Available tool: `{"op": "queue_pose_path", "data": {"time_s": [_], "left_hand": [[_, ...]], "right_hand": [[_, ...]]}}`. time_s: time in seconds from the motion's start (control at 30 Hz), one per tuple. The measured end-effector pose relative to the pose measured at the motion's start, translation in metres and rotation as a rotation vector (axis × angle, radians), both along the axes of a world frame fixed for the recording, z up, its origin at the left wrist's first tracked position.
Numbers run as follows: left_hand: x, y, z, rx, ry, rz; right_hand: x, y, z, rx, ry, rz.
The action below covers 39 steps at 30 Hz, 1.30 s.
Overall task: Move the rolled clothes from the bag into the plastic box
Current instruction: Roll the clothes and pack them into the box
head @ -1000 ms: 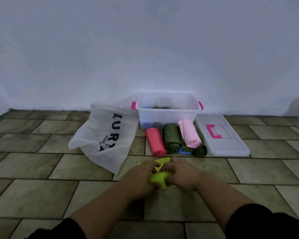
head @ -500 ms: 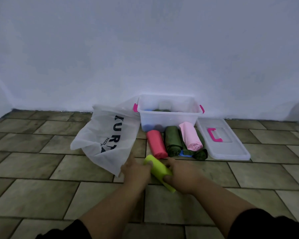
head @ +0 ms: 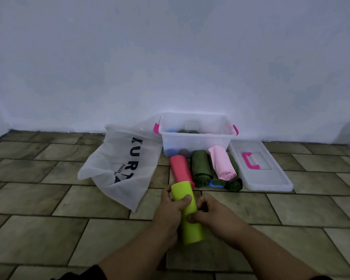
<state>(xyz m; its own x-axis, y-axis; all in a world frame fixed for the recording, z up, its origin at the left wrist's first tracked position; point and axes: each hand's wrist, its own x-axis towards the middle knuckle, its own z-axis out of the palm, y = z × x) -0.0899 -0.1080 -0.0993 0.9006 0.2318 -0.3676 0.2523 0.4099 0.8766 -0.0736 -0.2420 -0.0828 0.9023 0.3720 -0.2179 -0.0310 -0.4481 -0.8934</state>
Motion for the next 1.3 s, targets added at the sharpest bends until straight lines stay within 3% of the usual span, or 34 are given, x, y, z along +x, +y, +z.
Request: {"op": "queue_pose_path", "data": {"time_s": [0.07, 0.13, 0.27, 0.37, 0.43, 0.5, 0.6, 0.7, 0.87, 1.03, 1.3], "left_hand": [[0.007, 0.000, 0.006, 0.003, -0.106, -0.034], [0.019, 0.004, 0.020, 0.154, -0.268, -0.079], [0.063, 0.020, 0.059, 0.455, -0.447, -0.228], [0.106, 0.036, 0.086, 0.648, -0.547, -0.213], [0.139, 0.048, 0.095, 0.928, -0.464, -0.155], [0.168, 0.059, 0.094, 1.257, -0.239, -0.135], [0.192, 0.065, 0.081, 1.405, -0.046, -0.250], [0.204, 0.066, 0.065, 1.510, 0.052, -0.355], [0.210, 0.068, 0.061, 1.529, 0.098, -0.398], [0.209, 0.068, 0.064, 1.571, 0.129, -0.448], [0.229, 0.081, 0.074, 1.585, 0.008, -0.326]], "right_hand": [[0.006, -0.001, 0.006, 0.107, -0.011, 0.046], [0.018, -0.001, 0.016, 0.130, -0.111, 0.061], [0.059, -0.006, 0.044, 0.038, -0.449, 0.021], [0.101, -0.010, 0.067, -0.041, -0.647, -0.079], [0.135, -0.012, 0.081, -0.046, -0.735, -0.213], [0.171, -0.014, 0.095, -0.067, -0.761, -0.339], [0.221, -0.017, 0.106, -0.268, -0.715, -0.408], [0.261, -0.006, 0.102, -0.603, -0.583, -0.334], [0.285, 0.020, 0.082, -1.044, -0.382, -0.141], [0.287, 0.041, 0.086, -1.393, -0.359, 0.038], [0.299, 0.046, 0.086, -1.415, -0.195, 0.124]]}}
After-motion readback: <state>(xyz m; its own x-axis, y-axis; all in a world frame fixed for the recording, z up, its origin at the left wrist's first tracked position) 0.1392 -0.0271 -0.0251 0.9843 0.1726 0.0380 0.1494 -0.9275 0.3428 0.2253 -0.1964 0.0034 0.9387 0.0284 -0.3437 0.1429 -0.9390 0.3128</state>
